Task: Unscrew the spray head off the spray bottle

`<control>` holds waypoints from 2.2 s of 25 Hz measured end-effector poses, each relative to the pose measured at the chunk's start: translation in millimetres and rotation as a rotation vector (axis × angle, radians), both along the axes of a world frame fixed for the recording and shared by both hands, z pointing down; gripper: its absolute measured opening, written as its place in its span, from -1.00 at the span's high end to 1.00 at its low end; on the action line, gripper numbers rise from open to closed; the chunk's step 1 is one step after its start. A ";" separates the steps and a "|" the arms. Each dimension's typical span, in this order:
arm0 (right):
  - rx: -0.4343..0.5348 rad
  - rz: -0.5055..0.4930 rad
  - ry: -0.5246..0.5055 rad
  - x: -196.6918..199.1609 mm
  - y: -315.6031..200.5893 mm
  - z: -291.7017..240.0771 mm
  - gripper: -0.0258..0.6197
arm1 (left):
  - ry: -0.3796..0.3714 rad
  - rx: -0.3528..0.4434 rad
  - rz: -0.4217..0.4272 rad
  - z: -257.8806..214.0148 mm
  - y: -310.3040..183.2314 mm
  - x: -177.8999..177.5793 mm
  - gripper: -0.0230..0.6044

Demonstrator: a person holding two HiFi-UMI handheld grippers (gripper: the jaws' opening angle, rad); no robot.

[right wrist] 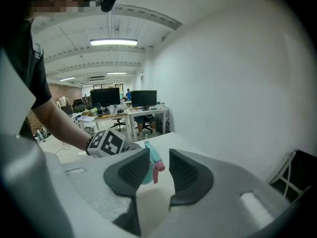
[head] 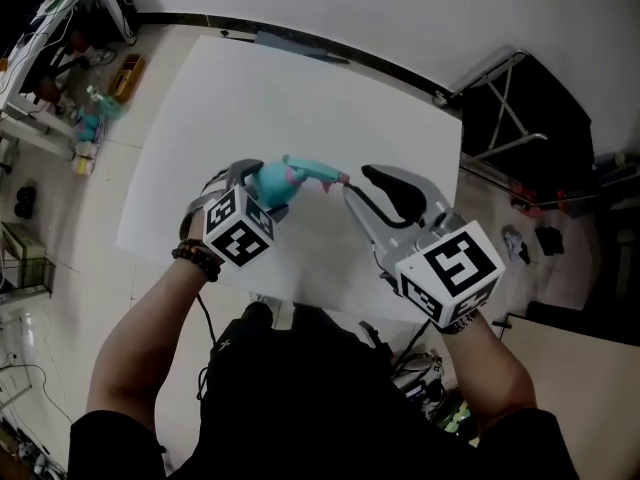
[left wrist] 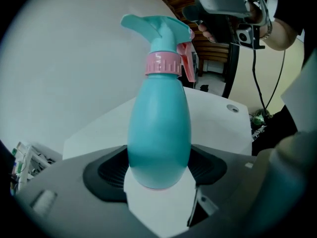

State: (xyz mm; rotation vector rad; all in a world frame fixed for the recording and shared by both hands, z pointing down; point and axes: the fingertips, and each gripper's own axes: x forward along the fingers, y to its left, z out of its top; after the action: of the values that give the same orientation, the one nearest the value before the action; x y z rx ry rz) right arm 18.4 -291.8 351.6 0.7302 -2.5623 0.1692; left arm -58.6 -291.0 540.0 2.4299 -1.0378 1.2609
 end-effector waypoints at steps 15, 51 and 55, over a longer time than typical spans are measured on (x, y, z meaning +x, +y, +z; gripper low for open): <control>-0.091 -0.361 0.315 -50.8 58.8 32.4 0.30 | -0.180 0.028 0.232 -23.8 46.4 -14.9 -0.33; 0.760 -0.865 0.912 -34.2 101.8 77.4 0.54 | -0.378 -0.060 0.469 -25.1 81.0 4.7 -0.33; 0.956 -0.911 0.965 -35.6 107.4 77.6 0.54 | -0.378 -0.059 0.470 -24.2 81.9 6.5 -0.33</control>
State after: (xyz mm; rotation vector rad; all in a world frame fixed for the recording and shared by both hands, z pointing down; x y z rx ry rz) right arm -17.2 -184.5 429.2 -0.1745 -1.6446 -1.3830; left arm -52.1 -209.1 515.8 2.5336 -0.4927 1.9237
